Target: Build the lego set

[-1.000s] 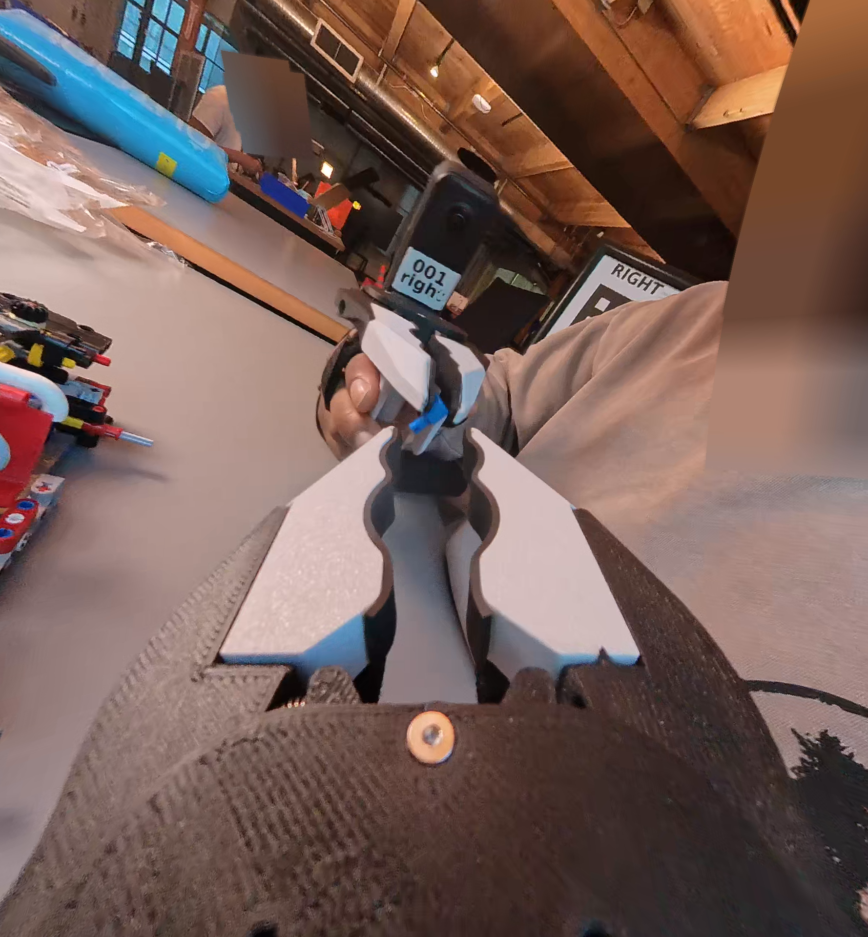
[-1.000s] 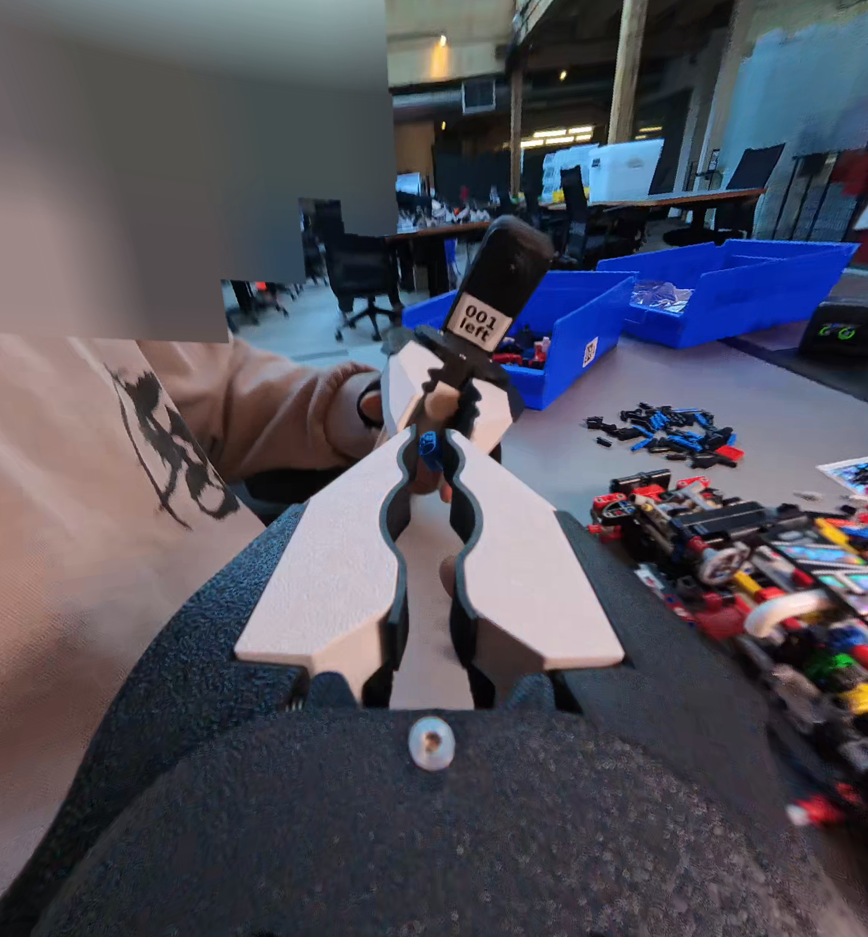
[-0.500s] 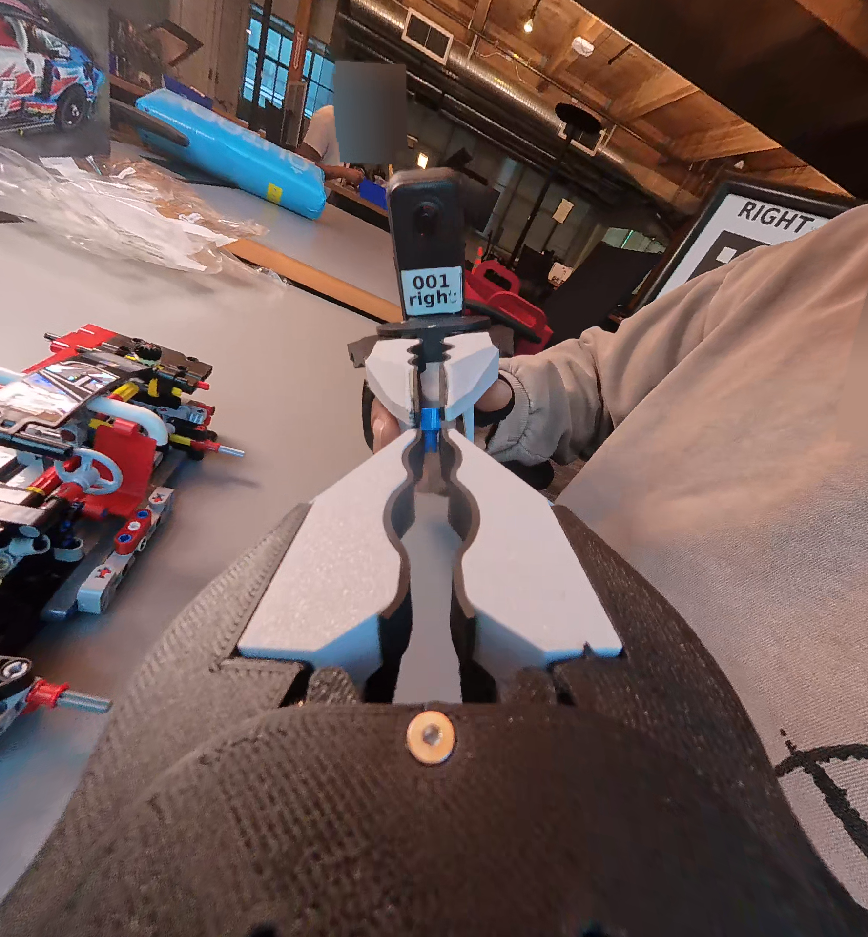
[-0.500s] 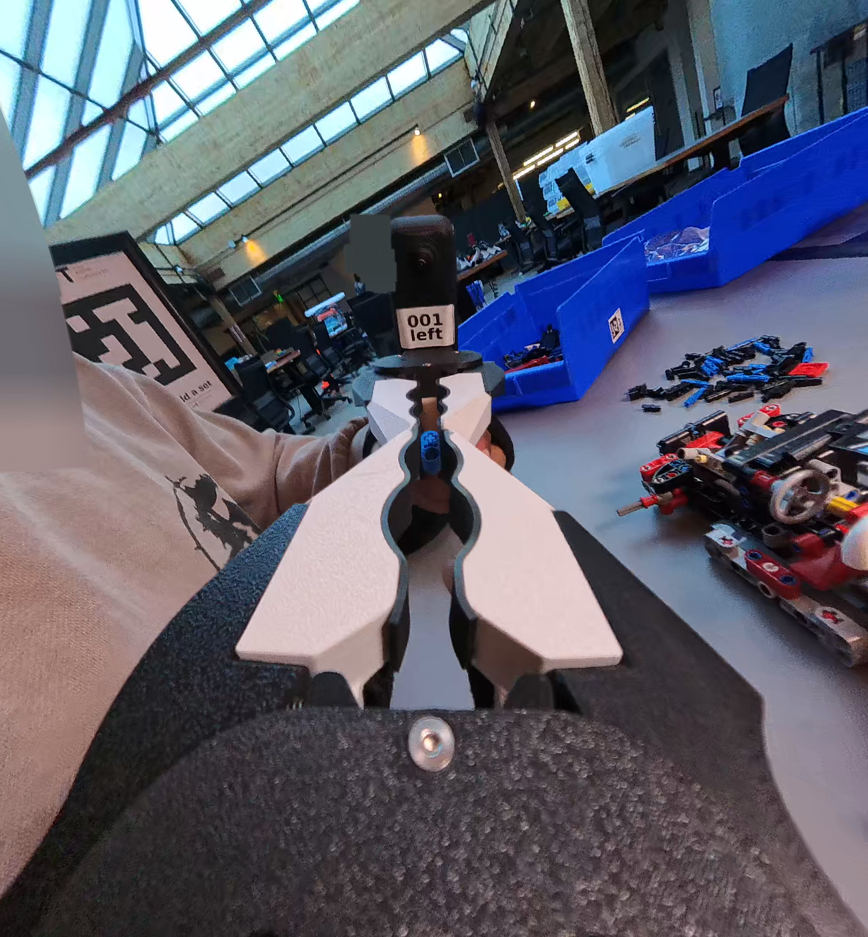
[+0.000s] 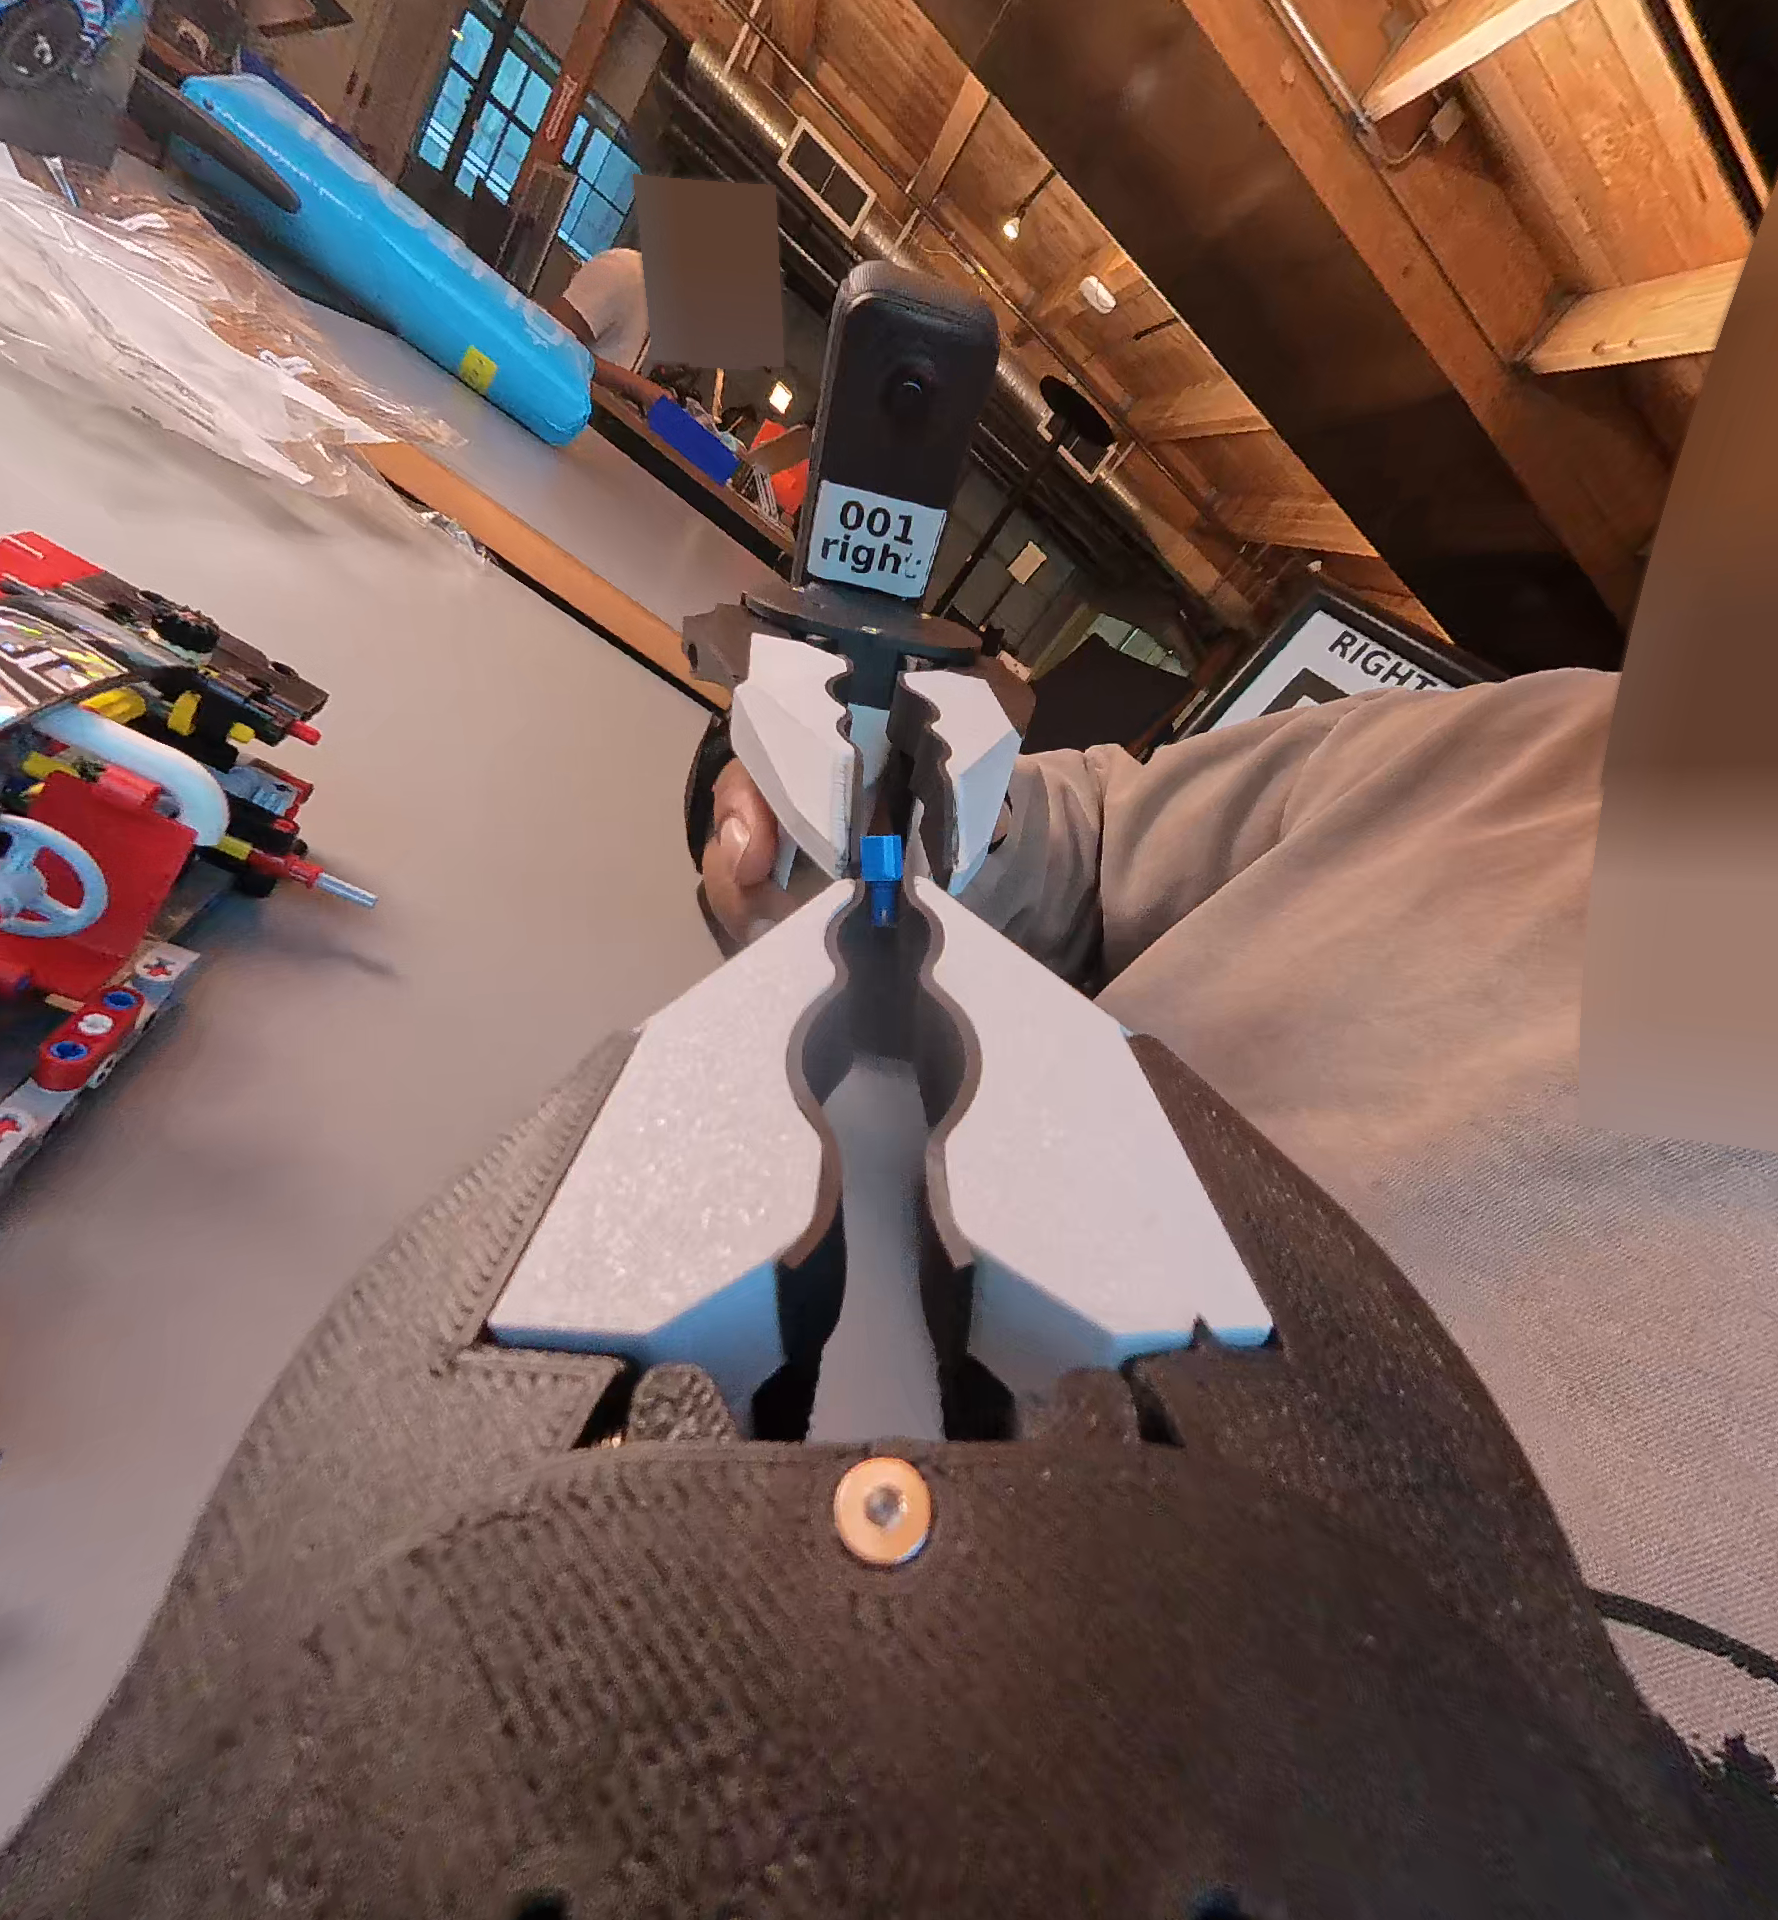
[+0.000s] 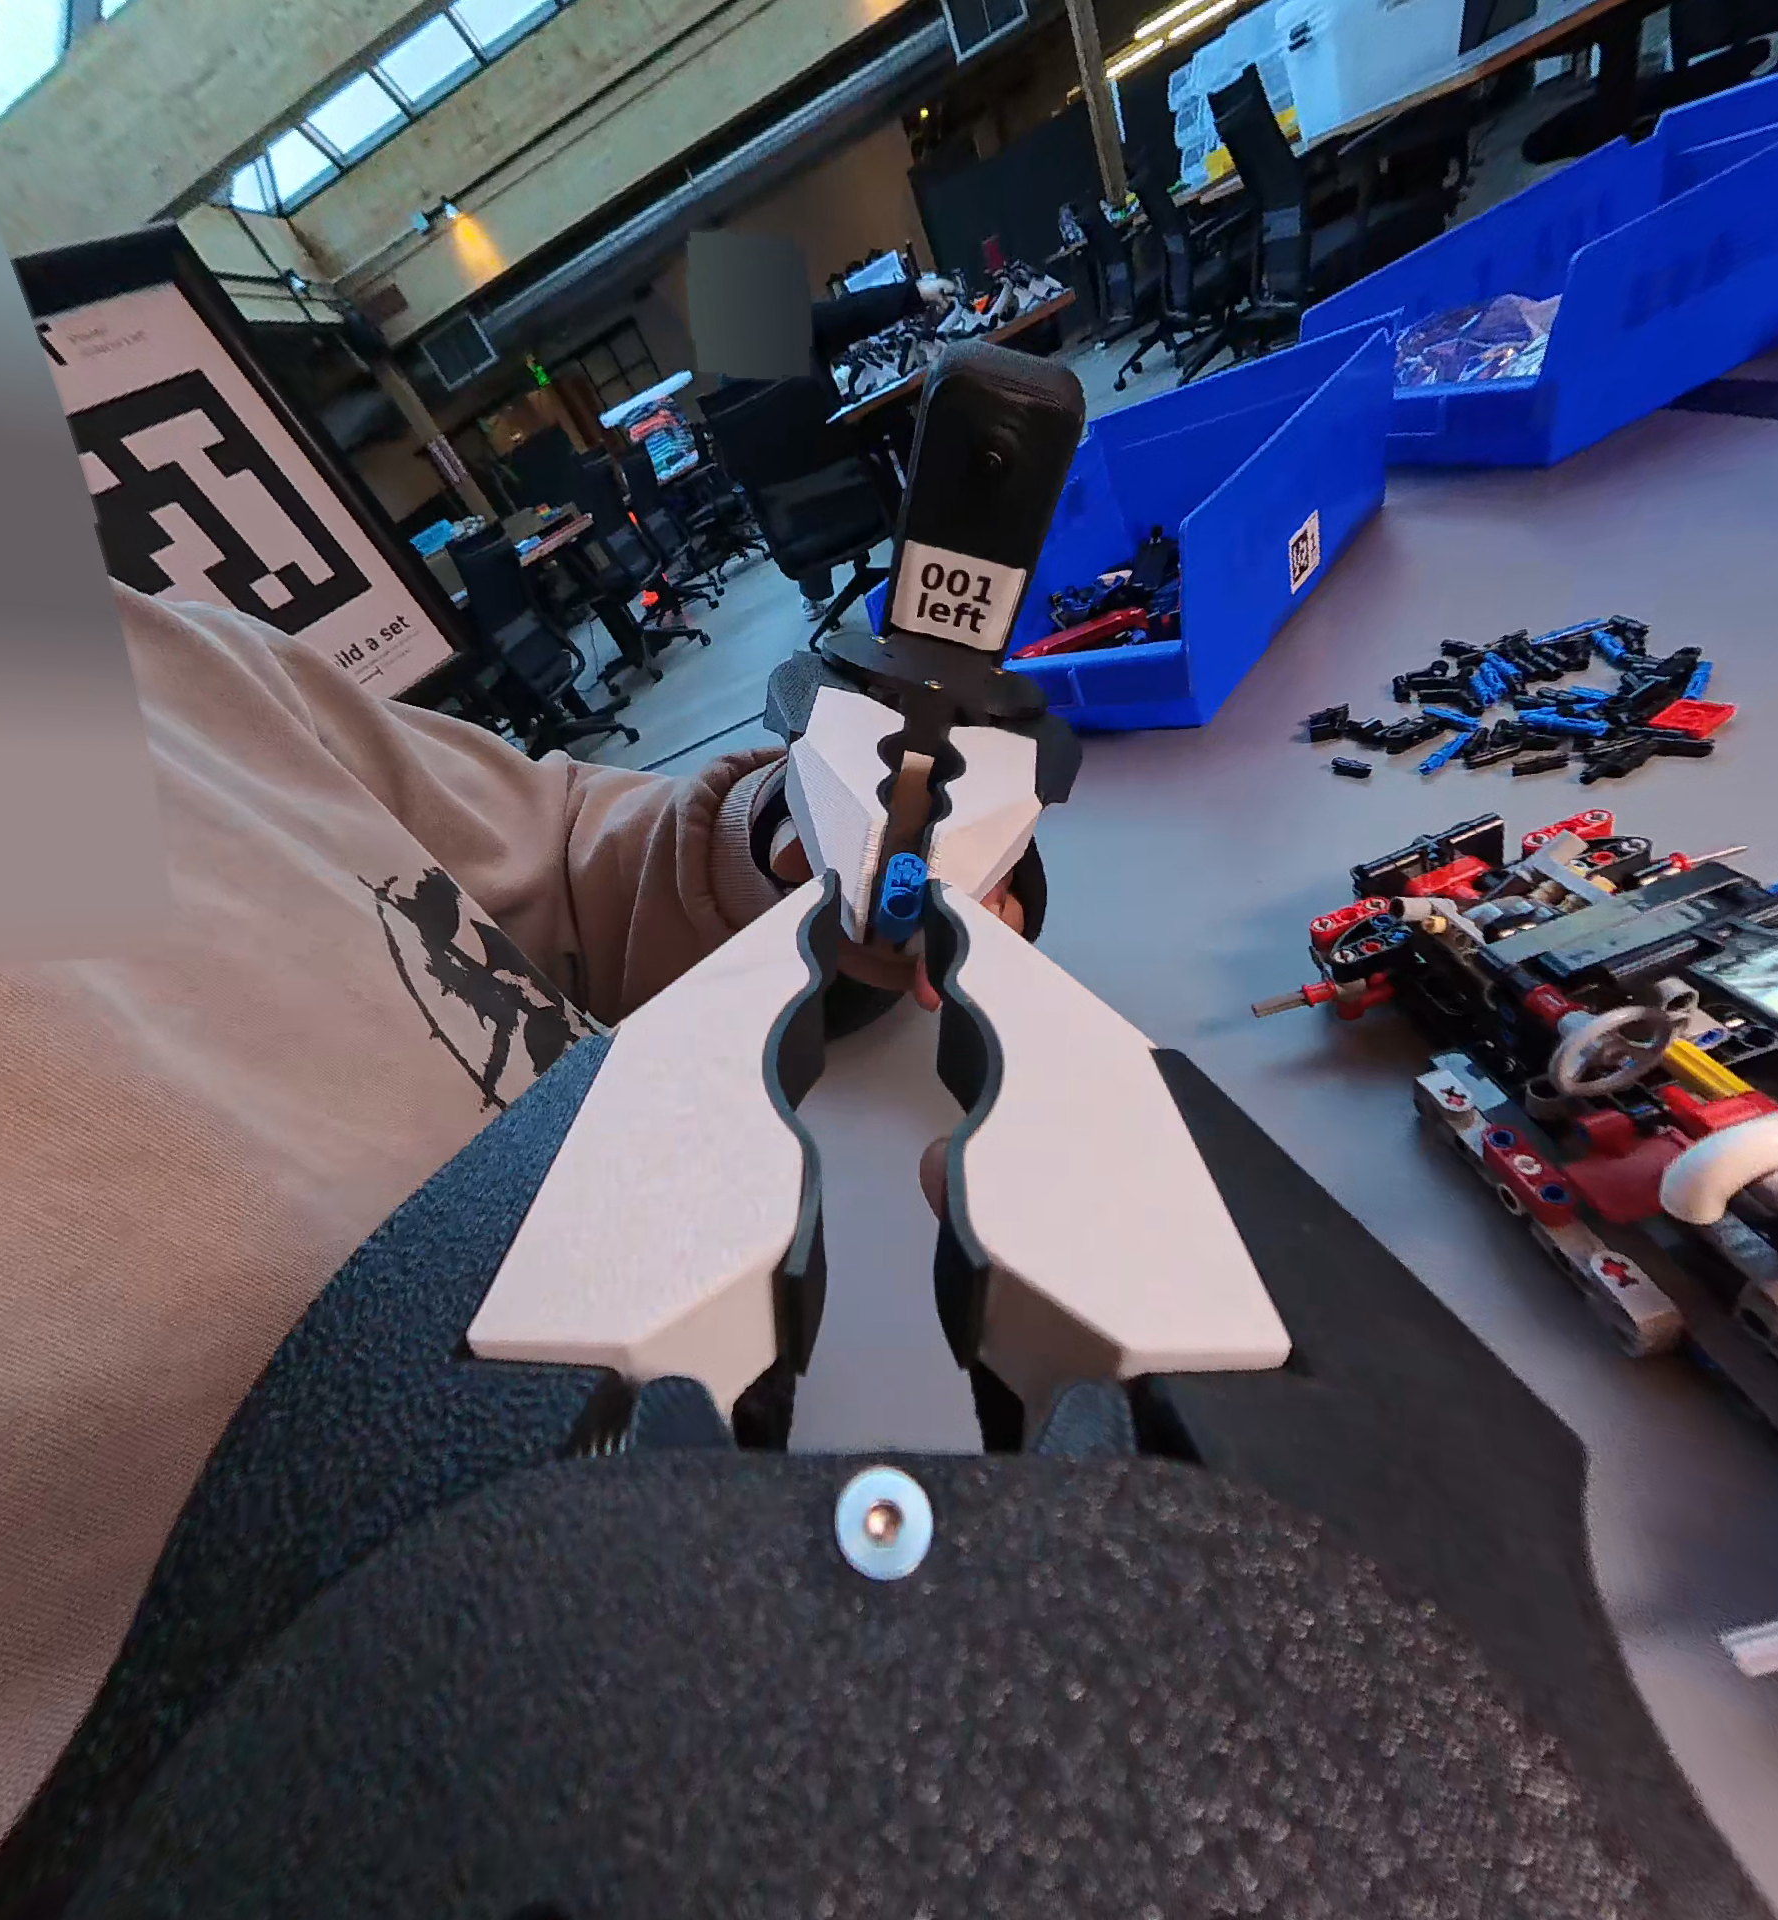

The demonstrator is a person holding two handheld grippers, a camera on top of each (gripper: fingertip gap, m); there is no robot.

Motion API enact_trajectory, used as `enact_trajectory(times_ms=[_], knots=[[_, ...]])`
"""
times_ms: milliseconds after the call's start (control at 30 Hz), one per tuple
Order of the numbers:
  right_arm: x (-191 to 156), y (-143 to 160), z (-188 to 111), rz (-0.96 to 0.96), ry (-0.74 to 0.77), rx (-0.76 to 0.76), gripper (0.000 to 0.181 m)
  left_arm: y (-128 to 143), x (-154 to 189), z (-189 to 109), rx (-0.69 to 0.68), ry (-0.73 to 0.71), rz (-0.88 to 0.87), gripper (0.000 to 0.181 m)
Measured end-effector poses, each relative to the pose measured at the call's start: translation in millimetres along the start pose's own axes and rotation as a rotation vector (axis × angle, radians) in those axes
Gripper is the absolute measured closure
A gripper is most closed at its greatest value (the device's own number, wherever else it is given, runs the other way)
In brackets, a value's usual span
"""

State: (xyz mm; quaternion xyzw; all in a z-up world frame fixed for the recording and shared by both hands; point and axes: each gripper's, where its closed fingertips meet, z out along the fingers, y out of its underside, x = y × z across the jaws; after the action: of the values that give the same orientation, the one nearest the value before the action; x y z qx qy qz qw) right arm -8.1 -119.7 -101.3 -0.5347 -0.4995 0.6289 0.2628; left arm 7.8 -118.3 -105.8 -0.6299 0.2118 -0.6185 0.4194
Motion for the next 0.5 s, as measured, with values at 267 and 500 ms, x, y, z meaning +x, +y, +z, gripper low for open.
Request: enact_trajectory(times_ms=[267,500], knots=[[2.3,-0.3,1.3,0.069,-0.009,-0.007,0.171,-0.2,-1.1,-1.0,0.003,0.004,-0.035,0.180],[5.9,1.5,2.0,0.176,-0.012,-0.020,0.174,1.7,-3.1,-1.0,0.002,0.006,-0.099,0.180]])
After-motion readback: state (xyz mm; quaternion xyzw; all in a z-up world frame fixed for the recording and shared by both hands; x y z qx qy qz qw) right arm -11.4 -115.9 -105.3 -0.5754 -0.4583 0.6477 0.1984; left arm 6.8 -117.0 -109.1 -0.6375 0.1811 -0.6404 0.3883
